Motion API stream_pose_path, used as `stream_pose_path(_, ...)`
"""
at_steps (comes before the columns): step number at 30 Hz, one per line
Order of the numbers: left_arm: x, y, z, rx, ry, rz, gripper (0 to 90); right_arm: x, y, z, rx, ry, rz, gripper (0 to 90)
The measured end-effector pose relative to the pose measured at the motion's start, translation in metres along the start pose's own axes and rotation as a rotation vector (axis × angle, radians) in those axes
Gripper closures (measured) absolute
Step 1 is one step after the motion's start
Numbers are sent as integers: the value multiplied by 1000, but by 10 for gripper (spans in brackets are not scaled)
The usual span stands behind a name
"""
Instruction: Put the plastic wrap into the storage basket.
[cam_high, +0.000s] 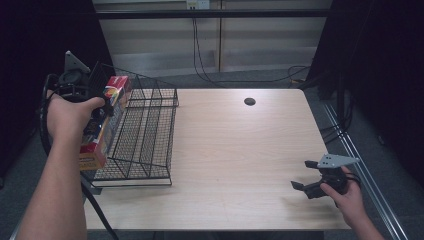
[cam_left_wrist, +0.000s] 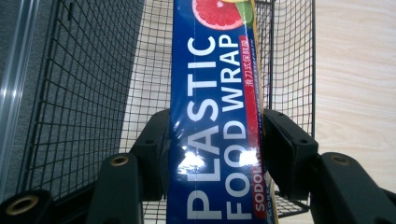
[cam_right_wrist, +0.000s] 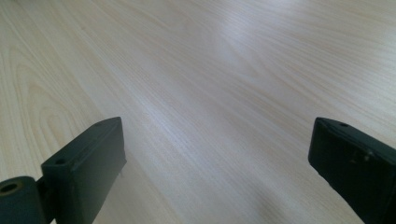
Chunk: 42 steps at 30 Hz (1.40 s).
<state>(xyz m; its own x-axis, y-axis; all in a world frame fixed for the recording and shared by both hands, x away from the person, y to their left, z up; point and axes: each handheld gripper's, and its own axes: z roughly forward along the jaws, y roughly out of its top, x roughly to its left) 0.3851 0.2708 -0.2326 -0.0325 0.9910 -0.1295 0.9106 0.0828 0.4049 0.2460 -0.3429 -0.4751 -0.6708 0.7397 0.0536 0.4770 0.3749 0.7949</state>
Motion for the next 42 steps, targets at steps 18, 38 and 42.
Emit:
stream_pose_path(18,5,-4,20,20,25,-7,457,0,-1,1,10,3,-1,36)
stream_pose_path(38,8,-5,30,46,37,-11,450,1,0,2,14,6,-6,36)
stream_pose_path(42,10,-4,33,58,34,-15,446,1,-1,2,13,3,-5,36)
